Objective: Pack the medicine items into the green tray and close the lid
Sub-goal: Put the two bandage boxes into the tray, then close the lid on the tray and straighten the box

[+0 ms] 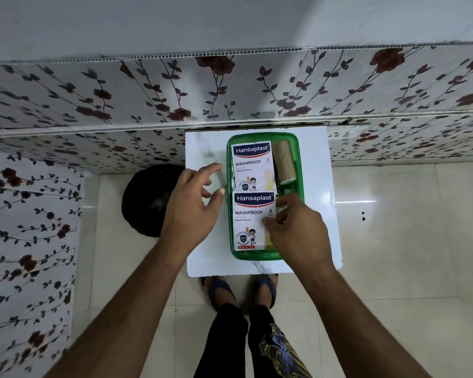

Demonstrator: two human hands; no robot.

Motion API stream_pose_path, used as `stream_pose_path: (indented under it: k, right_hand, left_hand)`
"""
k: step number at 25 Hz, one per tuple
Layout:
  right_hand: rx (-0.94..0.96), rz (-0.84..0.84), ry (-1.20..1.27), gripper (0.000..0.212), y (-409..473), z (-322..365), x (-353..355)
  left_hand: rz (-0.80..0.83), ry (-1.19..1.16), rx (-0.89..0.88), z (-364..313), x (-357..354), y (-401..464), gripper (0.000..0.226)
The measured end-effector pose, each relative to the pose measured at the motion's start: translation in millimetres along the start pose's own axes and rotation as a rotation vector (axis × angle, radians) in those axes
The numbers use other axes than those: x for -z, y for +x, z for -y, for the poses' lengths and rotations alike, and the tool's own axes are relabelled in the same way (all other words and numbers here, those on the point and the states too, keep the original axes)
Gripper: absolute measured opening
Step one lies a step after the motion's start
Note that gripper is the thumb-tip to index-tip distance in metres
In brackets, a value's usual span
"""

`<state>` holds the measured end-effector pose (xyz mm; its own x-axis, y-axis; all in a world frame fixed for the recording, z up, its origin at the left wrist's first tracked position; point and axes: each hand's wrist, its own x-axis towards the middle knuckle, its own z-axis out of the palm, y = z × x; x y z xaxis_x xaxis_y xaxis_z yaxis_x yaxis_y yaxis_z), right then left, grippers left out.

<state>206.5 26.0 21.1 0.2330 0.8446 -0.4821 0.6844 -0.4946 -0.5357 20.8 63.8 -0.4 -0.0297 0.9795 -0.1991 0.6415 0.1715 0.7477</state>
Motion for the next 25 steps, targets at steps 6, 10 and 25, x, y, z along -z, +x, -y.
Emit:
stream_pose_path:
  k: [6,10,25]
  right_hand:
    - [0.071,-0.254,-0.113,0.031,-4.6,-6.6,19.0]
    - [-0.048,-0.108,-0.211,0.045,9.4,-30.3,25.7]
    - [0.011,-0.132,-0.173,0.019,10.4,-64.9,51.6]
  left_hand:
    - [0.023,-0.190,0.320,24.8,-13.1,0.0,0.028]
    - [0.205,-0.157,0.431,38.1,-31.0,0.5,0.020]
    - [0.276,0.083,0.440,19.3,-54.4,18.1,0.018]
